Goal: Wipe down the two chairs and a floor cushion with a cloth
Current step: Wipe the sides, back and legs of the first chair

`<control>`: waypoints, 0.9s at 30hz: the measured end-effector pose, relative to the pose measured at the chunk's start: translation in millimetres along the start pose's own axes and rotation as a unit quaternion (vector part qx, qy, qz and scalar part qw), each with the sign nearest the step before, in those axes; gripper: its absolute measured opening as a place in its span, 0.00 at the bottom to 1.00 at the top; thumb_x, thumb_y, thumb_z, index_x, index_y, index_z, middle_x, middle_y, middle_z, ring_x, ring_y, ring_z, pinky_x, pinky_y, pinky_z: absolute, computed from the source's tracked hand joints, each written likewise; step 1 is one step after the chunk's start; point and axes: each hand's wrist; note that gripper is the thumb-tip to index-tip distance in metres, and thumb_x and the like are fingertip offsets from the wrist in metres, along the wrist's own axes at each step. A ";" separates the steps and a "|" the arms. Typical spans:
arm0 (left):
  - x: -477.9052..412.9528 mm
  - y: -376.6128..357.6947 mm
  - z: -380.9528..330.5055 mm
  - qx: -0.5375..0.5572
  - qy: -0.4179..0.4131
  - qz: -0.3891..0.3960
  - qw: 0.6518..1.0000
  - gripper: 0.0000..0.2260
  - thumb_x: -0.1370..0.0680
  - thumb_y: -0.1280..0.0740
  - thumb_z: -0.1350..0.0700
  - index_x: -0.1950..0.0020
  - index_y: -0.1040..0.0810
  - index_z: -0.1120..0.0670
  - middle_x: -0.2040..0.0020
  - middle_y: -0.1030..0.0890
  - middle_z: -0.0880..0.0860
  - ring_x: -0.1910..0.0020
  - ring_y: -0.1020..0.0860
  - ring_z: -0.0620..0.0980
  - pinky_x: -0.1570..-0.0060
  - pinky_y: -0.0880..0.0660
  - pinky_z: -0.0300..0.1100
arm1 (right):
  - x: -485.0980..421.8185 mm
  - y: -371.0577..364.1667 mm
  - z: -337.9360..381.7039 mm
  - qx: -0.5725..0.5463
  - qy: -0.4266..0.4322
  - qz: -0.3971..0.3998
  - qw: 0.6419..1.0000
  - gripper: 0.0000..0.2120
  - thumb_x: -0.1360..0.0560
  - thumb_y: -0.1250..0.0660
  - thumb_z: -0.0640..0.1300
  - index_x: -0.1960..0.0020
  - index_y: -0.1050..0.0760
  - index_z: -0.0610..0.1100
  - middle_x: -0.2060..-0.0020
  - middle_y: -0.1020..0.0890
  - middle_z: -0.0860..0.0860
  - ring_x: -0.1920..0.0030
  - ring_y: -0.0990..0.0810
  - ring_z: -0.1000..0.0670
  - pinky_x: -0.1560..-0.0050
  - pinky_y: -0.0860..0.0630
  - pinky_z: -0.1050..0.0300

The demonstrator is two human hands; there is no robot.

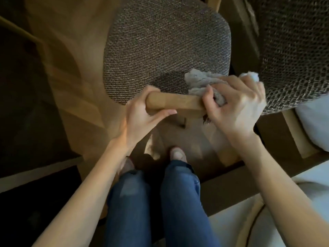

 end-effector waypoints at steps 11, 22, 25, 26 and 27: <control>29.0 -5.4 5.3 -0.057 0.022 -0.061 0.996 0.21 0.32 0.35 0.30 0.48 0.32 0.42 0.55 0.21 0.39 0.55 0.22 0.41 0.52 0.22 0.45 | 20.6 5.8 14.3 -0.017 0.016 -0.069 0.997 0.10 0.28 0.34 0.45 0.64 0.16 0.44 0.63 0.15 0.50 0.63 0.21 0.43 0.60 0.31 0.55; 101.7 19.8 9.4 -0.056 0.080 -0.108 0.989 0.21 0.32 0.35 0.29 0.47 0.33 0.38 0.51 0.24 0.36 0.49 0.23 0.39 0.54 0.25 0.32 | 49.7 10.4 50.3 -0.116 0.124 -0.107 0.980 0.11 0.30 0.34 0.44 0.68 0.19 0.45 0.65 0.16 0.52 0.67 0.22 0.46 0.69 0.29 0.57; 108.9 21.0 6.9 -0.040 0.109 -0.125 0.985 0.21 0.32 0.35 0.29 0.45 0.34 0.37 0.49 0.25 0.34 0.48 0.26 0.32 0.57 0.31 0.23 | 43.5 7.9 53.7 -0.118 0.142 -0.074 0.980 0.10 0.29 0.34 0.45 0.67 0.18 0.45 0.64 0.16 0.51 0.66 0.21 0.46 0.68 0.28 0.56; 108.2 22.8 5.3 -0.040 0.119 -0.130 0.983 0.21 0.31 0.35 0.30 0.44 0.35 0.35 0.49 0.27 0.31 0.48 0.28 0.28 0.58 0.33 0.21 | 38.7 6.9 55.1 -0.112 0.142 -0.060 0.982 0.10 0.29 0.35 0.46 0.65 0.17 0.45 0.63 0.16 0.51 0.65 0.21 0.46 0.67 0.28 0.56; 106.7 24.8 4.8 -0.047 0.120 -0.138 0.982 0.20 0.31 0.35 0.31 0.43 0.36 0.34 0.49 0.29 0.29 0.49 0.30 0.25 0.59 0.33 0.19 | 33.4 6.0 56.9 -0.103 0.138 -0.043 0.984 0.11 0.29 0.35 0.47 0.64 0.17 0.45 0.62 0.16 0.51 0.63 0.21 0.46 0.65 0.28 0.55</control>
Point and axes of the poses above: each hand's wrist, its own x-axis away from the middle knuckle, its own y-axis out of the back of the hand, z = x × y
